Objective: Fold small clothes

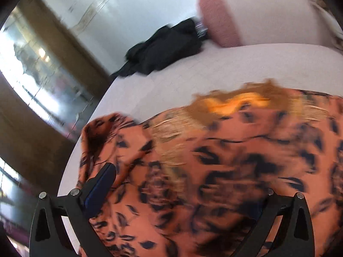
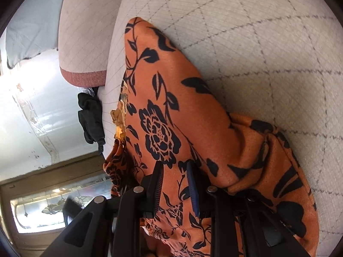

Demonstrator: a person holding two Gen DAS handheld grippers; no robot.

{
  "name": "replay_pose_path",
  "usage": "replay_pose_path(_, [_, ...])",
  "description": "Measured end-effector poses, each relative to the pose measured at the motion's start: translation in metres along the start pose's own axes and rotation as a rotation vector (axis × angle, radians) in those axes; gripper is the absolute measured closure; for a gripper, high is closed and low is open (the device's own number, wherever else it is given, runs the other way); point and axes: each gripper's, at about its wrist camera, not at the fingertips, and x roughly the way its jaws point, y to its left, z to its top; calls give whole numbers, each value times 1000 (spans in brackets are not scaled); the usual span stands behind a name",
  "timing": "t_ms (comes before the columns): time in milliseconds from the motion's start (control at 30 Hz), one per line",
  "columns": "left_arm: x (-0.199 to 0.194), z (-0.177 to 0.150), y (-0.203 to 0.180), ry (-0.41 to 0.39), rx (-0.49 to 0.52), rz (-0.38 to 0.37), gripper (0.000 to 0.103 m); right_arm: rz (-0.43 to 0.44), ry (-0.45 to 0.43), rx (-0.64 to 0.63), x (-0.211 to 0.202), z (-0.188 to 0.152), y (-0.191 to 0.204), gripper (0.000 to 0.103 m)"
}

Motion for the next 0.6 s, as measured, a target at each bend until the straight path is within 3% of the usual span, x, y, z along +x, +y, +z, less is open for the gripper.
replay_pose_path(167, [16,-13,81,36,-95,-8,0,-14,2,-16,9,1,8,77])
replay_pose_path(267, [19,-28,129,42,-131,74,0,-25,-8,-26,11,-1,11,77])
replay_pose_path(433, [26,-54,212,43,-208,85,0,-65,-44,-73,16,-7,21,77])
replay_pose_path(600, [57,-75,287,144,-336,62,0,-114,-86,-127,18,-14,29,77])
